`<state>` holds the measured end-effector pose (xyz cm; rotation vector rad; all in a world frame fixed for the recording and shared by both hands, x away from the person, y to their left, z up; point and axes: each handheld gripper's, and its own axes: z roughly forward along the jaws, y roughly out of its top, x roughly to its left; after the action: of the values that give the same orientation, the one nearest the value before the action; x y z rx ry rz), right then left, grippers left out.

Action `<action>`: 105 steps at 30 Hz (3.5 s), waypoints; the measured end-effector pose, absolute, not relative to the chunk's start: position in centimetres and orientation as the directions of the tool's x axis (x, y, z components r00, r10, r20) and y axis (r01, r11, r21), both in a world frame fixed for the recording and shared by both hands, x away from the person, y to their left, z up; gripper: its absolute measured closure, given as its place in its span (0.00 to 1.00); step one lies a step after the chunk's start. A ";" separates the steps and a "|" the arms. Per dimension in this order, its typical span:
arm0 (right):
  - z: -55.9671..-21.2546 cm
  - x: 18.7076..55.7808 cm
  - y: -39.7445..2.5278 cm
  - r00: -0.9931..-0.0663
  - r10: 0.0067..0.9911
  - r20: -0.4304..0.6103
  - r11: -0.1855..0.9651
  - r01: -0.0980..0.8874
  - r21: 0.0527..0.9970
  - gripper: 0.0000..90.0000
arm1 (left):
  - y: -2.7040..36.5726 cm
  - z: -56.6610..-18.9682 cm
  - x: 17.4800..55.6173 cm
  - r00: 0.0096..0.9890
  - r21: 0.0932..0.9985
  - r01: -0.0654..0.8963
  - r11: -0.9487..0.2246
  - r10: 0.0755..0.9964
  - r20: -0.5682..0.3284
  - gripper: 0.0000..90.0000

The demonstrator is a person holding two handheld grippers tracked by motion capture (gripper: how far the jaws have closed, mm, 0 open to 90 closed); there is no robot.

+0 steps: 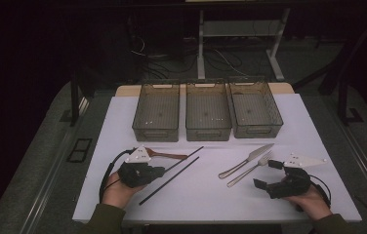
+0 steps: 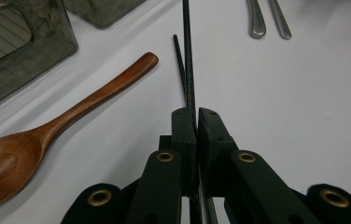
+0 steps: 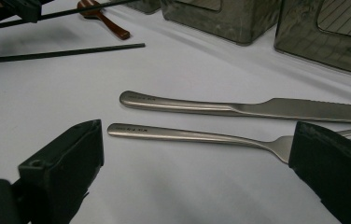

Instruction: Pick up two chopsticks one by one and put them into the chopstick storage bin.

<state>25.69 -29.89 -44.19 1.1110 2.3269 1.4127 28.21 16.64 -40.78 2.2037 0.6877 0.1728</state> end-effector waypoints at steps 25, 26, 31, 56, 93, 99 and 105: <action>-44.2 25.8 -29.9 -0.686 0.698 0.206 0.251 0.504 0.826 0.03 | 16.7 -38.4 30.2 0.844 0.785 0.383 -0.487 0.529 -0.084 0.94; -44.2 25.8 -30.0 -0.686 0.698 0.205 0.252 0.504 0.826 0.03 | 16.8 -38.4 30.3 0.845 0.787 0.380 -0.487 0.528 -0.082 0.94; -44.2 25.7 -30.0 -0.687 0.698 0.202 0.255 0.503 0.826 0.03 | 17.0 -37.9 30.9 0.840 0.796 0.377 -0.474 0.537 -0.078 0.94; -44.2 25.6 -30.1 -0.688 0.699 0.197 0.257 0.497 0.829 0.03 | 17.9 -35.6 36.1 0.805 0.816 0.385 -0.432 0.589 -0.068 0.94; -44.1 25.5 -30.3 -0.679 0.705 0.204 0.244 0.503 0.829 0.03 | 18.0 -34.5 46.4 0.619 0.792 0.517 -0.325 0.781 -0.084 0.94; -44.0 25.5 -30.4 -0.676 0.707 0.207 0.236 0.502 0.832 0.03 | 18.3 -35.8 47.3 0.562 0.771 0.559 -0.306 0.823 -0.081 0.94; -44.0 25.5 -30.4 -0.677 0.706 0.208 0.234 0.500 0.834 0.03 | 18.2 -37.0 48.0 0.525 0.727 0.610 -0.315 0.848 -0.074 0.94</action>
<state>25.50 -30.40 -44.01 1.1408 2.2921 1.4207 48.00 18.19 -36.96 2.0442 1.1812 0.4207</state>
